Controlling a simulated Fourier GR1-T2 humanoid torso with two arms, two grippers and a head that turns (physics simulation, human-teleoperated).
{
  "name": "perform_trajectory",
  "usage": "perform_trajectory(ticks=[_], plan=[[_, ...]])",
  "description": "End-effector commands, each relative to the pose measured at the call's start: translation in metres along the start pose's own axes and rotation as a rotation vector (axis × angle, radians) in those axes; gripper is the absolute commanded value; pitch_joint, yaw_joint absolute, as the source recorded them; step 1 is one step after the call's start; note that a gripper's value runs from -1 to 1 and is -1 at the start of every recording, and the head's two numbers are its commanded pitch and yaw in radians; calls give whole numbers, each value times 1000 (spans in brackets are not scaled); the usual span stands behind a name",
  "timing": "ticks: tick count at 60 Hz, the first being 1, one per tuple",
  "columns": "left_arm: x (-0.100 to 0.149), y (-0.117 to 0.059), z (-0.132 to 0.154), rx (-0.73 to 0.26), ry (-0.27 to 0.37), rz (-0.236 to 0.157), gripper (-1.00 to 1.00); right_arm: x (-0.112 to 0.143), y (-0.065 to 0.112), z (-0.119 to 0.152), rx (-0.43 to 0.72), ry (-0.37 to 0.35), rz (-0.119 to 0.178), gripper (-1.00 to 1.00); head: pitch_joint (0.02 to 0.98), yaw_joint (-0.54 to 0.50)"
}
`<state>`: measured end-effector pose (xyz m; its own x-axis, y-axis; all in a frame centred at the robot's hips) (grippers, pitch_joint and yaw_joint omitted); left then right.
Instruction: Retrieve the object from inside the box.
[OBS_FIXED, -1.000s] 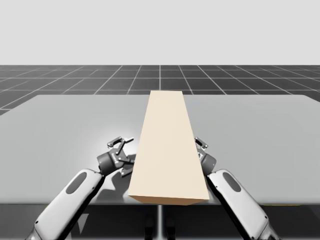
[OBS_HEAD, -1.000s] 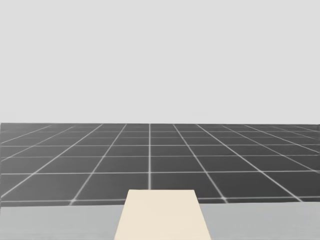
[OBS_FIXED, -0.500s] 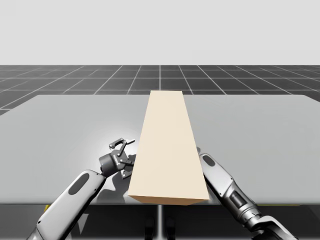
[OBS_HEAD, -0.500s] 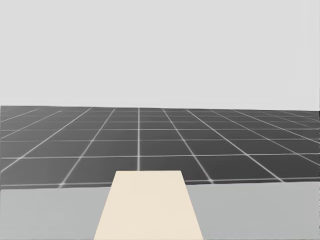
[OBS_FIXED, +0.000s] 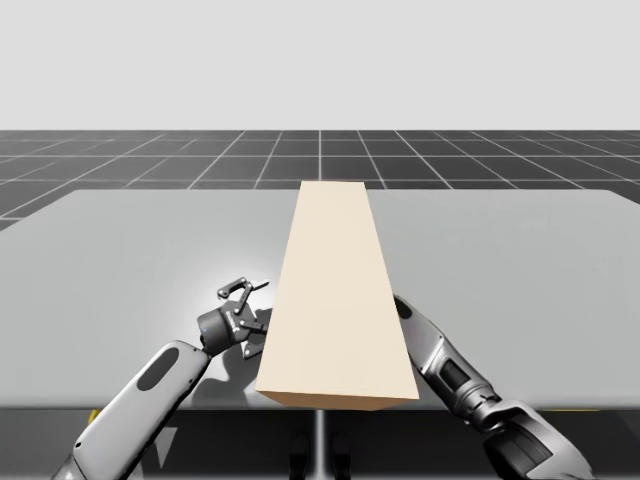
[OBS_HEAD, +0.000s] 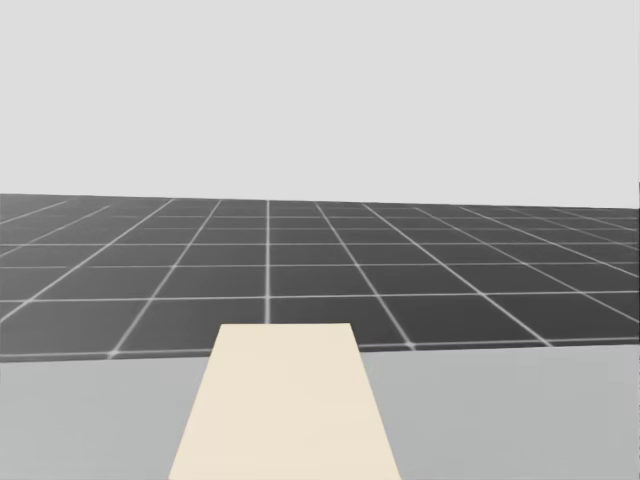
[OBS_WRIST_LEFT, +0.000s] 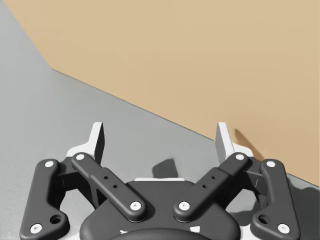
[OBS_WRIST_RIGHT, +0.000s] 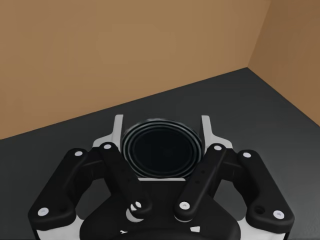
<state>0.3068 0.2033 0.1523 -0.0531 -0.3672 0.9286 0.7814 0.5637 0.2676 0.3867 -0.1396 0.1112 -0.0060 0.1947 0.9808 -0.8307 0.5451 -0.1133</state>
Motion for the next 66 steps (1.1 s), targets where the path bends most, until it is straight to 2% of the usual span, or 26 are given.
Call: perform_trajectory(ticks=[1,4,5,15,35,39,43,45,46,48,50,56,66], plan=[[-1,1,0,5,0,0,-1000,-20,3,21,-134,34,-28,966,226,-116],[-1,3,1,9,-1,1,-1000,-13,-4,38,-166,19,-15,978,227,-116],[-1,4,2,13,-2,3,-1000,-11,-7,48,-183,12,3,968,225,-116],[-1,11,5,32,-10,12,-1000,-1,-27,101,-286,-23,44,954,218,-116],[0,15,9,46,-18,17,-1000,25,-58,177,-441,-76,119,952,205,-118],[1,16,10,47,-19,17,-1000,31,-64,186,-464,-80,130,970,204,-119],[1,16,10,49,-19,16,-1000,39,-73,194,-496,-85,157,971,200,-116],[1,16,11,49,-20,17,-1000,43,-77,197,-504,-91,157,950,199,-116],[0,17,11,51,-20,17,-1000,48,-83,200,-525,-98,170,971,198,-116],[0,17,11,53,-20,18,-1000,51,-86,202,-536,-105,175,970,197,-116],[0,17,11,56,-19,18,-1000,59,-92,207,-553,-119,178,976,197,-116],[0,18,11,59,-19,19,-1000,84,-109,218,-601,-147,213,984,194,-118],[-1,19,11,61,-19,18,-1000,124,-126,229,-638,-186,266,988,192,-121]])
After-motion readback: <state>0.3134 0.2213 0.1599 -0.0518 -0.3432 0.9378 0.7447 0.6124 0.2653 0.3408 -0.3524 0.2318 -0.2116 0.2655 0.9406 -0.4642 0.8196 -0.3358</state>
